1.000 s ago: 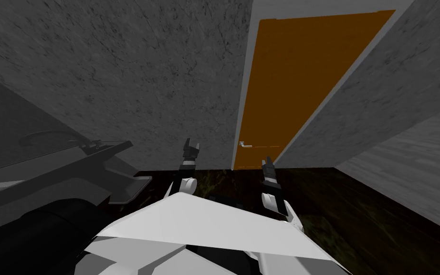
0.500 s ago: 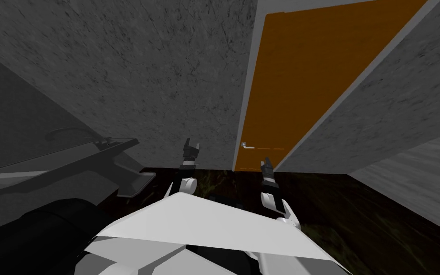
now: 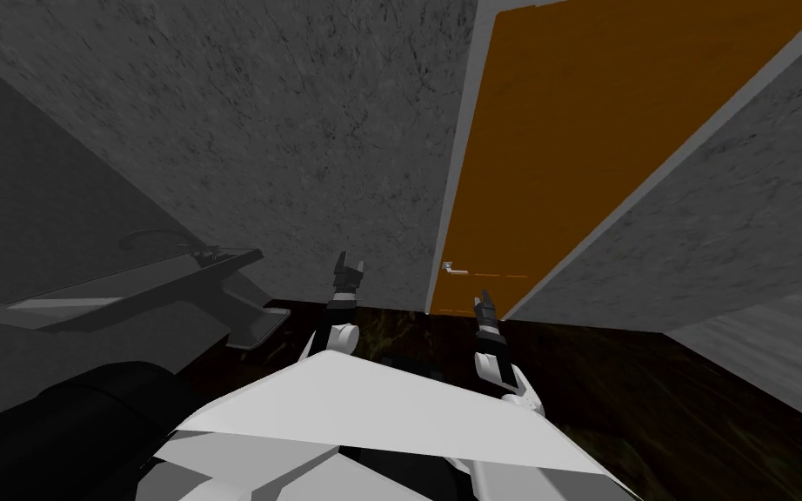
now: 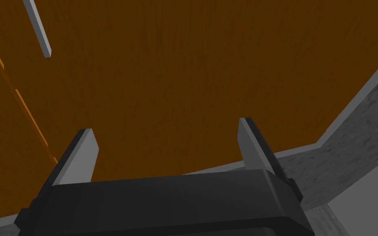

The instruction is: Pull the door open

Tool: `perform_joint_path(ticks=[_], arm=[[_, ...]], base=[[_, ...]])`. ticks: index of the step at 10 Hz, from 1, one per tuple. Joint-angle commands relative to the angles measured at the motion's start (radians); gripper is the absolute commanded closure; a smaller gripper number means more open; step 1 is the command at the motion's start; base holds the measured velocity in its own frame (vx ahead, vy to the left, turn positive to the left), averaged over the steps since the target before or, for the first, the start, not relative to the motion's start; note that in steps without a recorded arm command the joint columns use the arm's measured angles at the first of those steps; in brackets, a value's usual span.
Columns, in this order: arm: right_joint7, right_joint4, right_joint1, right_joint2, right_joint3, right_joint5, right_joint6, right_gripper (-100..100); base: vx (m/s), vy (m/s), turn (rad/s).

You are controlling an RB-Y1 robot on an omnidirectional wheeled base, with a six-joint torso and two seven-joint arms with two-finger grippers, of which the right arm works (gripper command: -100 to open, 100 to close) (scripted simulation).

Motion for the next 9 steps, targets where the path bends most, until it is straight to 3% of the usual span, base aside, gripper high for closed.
perform_joint_path(ticks=[1,2,5,8,9], arm=[[-0.006,0.050,-0.022,-0.003,-0.003,-0.006,-0.007,-100],[-0.006,0.056,-0.022,-0.003,-0.003,-0.006,-0.007,-100],[-0.019,0.169,-0.071,-0.011,-0.011,-0.019,-0.022,-100],[-0.023,0.223,-0.087,-0.013,-0.013,-0.024,-0.026,-100],[-0.027,0.260,-0.101,-0.016,-0.015,-0.028,-0.031,-100]], base=[[0.030,-0.045,0.092],[0.026,-0.041,0.095],[0.039,-0.059,0.190],[0.030,-0.048,0.078],[0.025,-0.034,0.111]])
